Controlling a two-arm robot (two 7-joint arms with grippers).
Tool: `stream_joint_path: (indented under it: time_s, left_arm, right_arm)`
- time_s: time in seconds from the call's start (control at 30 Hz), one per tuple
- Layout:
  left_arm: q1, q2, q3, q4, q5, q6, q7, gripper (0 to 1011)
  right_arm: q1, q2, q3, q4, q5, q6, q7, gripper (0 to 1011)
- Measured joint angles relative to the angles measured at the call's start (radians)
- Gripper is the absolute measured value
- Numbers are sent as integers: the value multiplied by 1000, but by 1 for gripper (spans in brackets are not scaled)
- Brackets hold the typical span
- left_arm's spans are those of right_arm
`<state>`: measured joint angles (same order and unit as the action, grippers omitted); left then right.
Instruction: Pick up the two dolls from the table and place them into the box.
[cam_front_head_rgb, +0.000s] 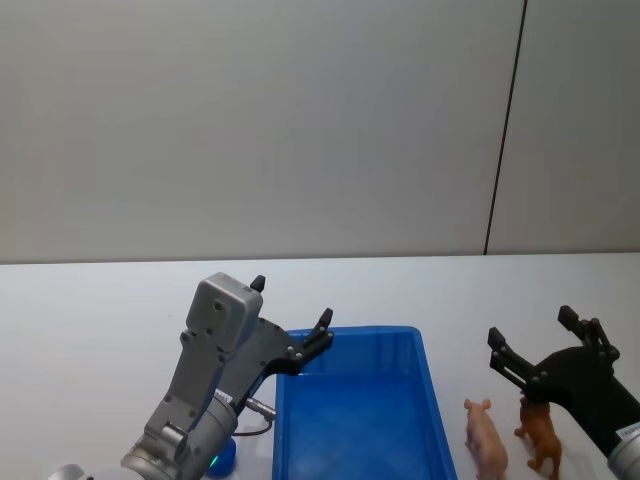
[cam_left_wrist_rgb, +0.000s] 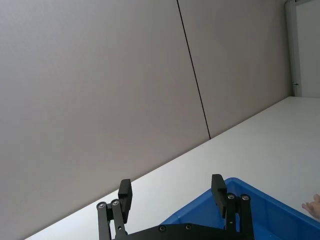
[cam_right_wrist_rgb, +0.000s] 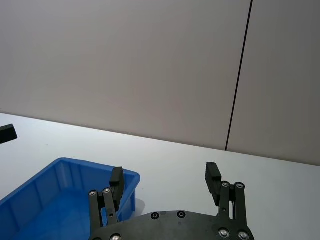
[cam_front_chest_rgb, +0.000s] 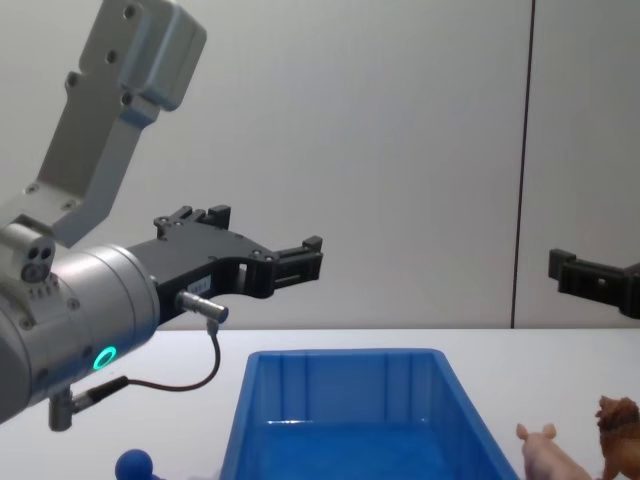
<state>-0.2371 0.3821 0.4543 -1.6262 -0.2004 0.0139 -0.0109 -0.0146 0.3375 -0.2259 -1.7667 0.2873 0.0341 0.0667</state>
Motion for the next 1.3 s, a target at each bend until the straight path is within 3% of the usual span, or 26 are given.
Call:
stream_joint_path:
  time_s: [1.3]
  left_arm:
    - [0, 0, 0, 0, 0, 0, 0, 1001]
  right_arm:
    - [-1, -1, 0, 0, 0, 0, 0, 1001]
